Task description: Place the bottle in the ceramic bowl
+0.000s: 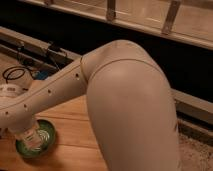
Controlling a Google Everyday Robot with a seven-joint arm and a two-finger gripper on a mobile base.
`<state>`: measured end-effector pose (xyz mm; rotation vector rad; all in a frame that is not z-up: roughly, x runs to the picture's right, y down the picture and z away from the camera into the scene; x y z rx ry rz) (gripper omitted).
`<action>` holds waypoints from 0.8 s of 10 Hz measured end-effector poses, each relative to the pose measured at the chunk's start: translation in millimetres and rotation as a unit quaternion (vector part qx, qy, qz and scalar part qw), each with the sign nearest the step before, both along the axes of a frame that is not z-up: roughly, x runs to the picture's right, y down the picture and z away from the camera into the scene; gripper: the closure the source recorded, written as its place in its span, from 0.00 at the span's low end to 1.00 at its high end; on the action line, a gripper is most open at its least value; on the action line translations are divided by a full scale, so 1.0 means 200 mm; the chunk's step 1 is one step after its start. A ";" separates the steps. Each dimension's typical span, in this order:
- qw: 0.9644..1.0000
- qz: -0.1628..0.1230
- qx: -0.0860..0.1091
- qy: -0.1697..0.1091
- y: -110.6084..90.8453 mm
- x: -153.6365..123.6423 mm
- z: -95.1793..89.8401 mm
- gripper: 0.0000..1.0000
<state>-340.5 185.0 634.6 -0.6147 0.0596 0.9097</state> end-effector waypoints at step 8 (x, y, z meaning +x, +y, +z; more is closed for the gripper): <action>1.000 0.000 0.000 0.000 0.00 0.00 0.00 0.20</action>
